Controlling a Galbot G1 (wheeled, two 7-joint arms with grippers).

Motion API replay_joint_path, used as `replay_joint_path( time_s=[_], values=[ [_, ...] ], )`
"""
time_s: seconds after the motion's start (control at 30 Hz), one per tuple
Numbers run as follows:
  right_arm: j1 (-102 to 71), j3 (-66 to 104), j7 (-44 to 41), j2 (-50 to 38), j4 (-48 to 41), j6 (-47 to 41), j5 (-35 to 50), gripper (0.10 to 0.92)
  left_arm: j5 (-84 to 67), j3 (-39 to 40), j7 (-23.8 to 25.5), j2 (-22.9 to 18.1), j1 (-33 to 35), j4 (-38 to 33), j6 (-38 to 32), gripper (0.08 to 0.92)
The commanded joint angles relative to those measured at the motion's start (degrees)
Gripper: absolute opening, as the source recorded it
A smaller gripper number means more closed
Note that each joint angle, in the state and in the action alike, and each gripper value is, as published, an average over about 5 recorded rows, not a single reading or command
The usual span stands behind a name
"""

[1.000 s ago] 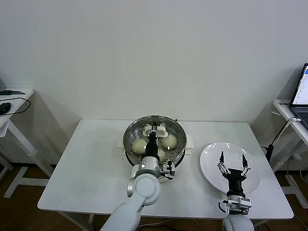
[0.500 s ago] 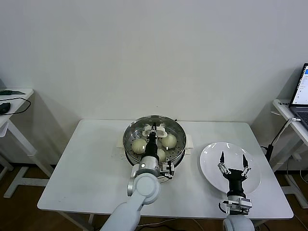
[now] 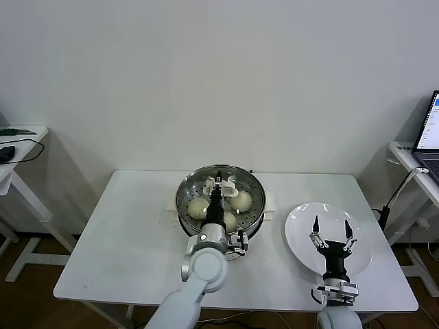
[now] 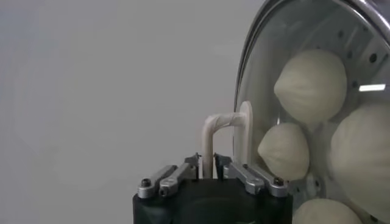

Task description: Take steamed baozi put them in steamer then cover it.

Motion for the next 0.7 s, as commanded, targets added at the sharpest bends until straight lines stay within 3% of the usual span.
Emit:
replay_joint_path(
  time_s=[0.03,0.43,0.6,0.7],
  values=[
    [0.15,0.07,0.02,-0.21,0.27,-0.24,0.07,0.823,-0.71,0.31,-0.11,1.34,1.89,-4.3,0.38,0.467],
    [1.33,0.27,0.84,0.03,1.0,-1.1,-0.02,0.823,-2.76,2.37,0.19,7.17,8.39,-16.4,1.6,0.781],
    [1.01,0.56,1.58,0.17,1.96,-2.34,-0.04,0.823,-6.97,0.99,0.04,10.05,10.82,-21.69,1.54,0.821],
    [0.35,0.52,2.18,-0.55,3.61,-5.47,0.39,0.823,-15.57,-2.33,-2.53,12.24,12.81,-25.87,0.83,0.822]
  ],
)
